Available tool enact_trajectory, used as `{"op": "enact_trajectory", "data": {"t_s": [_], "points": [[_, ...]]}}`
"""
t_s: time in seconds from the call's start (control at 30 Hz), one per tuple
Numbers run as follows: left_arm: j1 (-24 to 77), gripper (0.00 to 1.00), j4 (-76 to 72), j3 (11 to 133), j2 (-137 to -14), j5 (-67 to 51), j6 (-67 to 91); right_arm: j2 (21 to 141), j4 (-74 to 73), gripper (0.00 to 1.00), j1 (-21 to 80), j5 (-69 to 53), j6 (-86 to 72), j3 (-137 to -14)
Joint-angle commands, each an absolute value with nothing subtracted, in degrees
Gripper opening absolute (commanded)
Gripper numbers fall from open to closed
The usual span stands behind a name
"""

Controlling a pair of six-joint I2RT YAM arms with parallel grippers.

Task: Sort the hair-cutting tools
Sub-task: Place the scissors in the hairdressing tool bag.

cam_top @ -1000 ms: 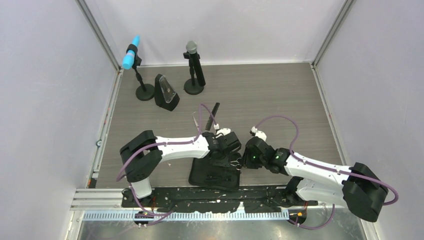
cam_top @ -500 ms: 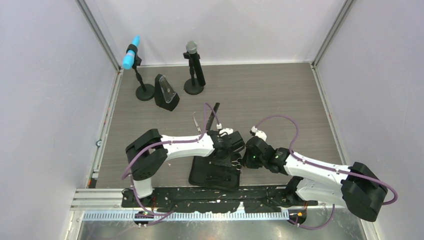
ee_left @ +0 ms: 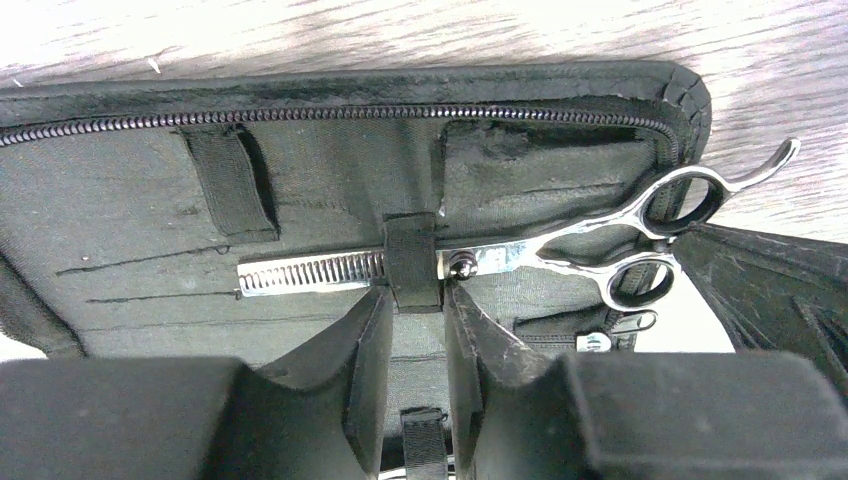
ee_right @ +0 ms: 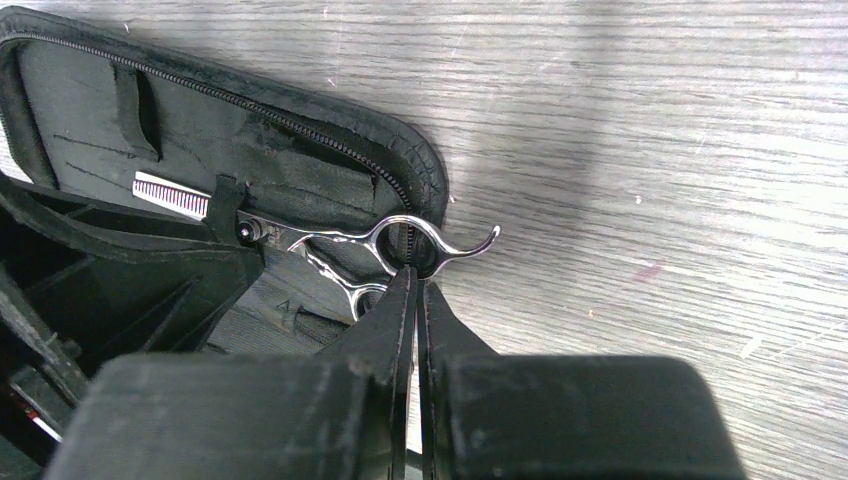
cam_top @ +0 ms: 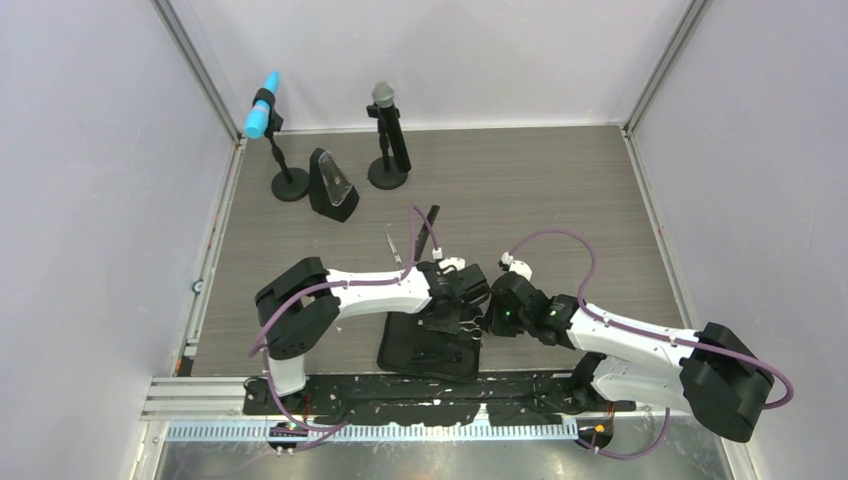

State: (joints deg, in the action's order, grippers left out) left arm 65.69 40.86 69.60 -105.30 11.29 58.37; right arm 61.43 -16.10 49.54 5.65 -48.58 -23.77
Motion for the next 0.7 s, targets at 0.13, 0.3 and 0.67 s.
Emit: {"op": "enact_trajectory", "data": {"t_s": [0.13, 0.3, 0.67], "points": [[61.66, 0.25, 38.23, 67.43, -105.86, 10.87, 55.26, 62.46, -11.98, 0.06, 49.81, 3.54, -49.09, -23.7], [61.48, 0.13, 37.2, 67.32, -107.06, 9.46, 55.05, 62.2, -10.82, 0.09, 49.92, 3.31, -49.94, -23.95], [61.57, 0.0, 31.75, 62.24, -100.14, 9.58, 54.42, 61.29, -9.57, 0.13, 49.92, 0.98, -49.59, -20.84]]}}
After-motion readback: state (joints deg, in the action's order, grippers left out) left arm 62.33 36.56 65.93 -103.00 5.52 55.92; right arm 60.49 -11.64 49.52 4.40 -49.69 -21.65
